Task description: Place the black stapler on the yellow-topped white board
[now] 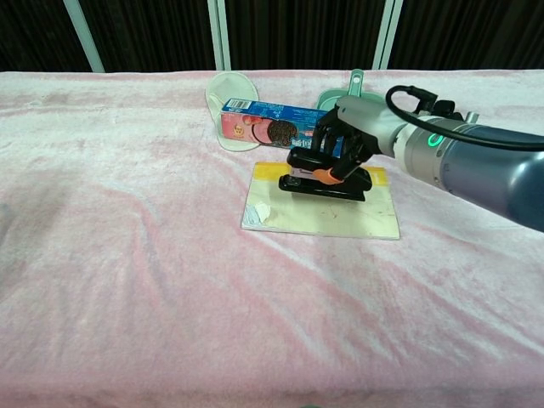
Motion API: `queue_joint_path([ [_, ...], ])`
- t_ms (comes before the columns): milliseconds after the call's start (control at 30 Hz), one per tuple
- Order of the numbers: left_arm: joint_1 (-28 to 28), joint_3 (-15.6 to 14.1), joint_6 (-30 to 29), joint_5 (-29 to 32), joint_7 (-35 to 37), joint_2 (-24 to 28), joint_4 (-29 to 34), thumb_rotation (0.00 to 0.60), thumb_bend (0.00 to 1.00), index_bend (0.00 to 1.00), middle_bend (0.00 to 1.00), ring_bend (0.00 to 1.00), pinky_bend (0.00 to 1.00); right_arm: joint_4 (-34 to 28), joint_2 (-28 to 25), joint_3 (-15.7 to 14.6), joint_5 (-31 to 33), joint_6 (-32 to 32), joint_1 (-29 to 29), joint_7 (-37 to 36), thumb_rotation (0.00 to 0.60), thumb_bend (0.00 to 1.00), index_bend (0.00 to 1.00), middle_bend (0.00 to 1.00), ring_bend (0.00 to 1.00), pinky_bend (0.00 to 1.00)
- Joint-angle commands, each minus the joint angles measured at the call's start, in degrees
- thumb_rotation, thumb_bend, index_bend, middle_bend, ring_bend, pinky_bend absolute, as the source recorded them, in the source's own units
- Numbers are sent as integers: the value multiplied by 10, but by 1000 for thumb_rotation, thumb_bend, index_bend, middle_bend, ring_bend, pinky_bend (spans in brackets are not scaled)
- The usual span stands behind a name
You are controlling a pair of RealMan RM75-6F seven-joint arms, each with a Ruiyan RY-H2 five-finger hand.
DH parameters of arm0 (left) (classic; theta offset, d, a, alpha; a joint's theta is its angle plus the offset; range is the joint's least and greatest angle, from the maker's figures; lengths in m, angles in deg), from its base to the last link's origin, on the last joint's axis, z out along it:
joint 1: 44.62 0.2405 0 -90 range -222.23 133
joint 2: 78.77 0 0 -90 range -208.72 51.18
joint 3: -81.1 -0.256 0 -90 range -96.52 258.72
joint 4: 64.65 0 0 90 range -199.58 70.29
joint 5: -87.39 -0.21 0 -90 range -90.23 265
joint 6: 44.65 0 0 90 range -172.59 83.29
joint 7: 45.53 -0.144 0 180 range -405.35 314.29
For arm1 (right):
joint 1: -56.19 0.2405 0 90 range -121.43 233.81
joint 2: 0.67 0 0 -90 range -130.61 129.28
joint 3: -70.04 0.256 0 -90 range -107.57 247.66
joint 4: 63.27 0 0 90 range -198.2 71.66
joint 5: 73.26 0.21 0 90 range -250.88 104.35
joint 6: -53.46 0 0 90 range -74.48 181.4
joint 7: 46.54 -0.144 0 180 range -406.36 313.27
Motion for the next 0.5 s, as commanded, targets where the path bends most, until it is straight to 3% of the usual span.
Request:
queue_joint_path([
  [33, 0, 0, 0, 0, -1, 0, 0, 600, 323, 121, 17, 0, 0, 18, 16, 1, -9, -4, 6, 0, 600, 369, 559, 505, 502, 392],
  [500, 3, 0, -5, 0, 4, 1, 1, 600, 323, 118, 17, 0, 0, 58, 32, -15, -48, 2, 6, -1, 600, 369, 559, 495, 492, 392],
])
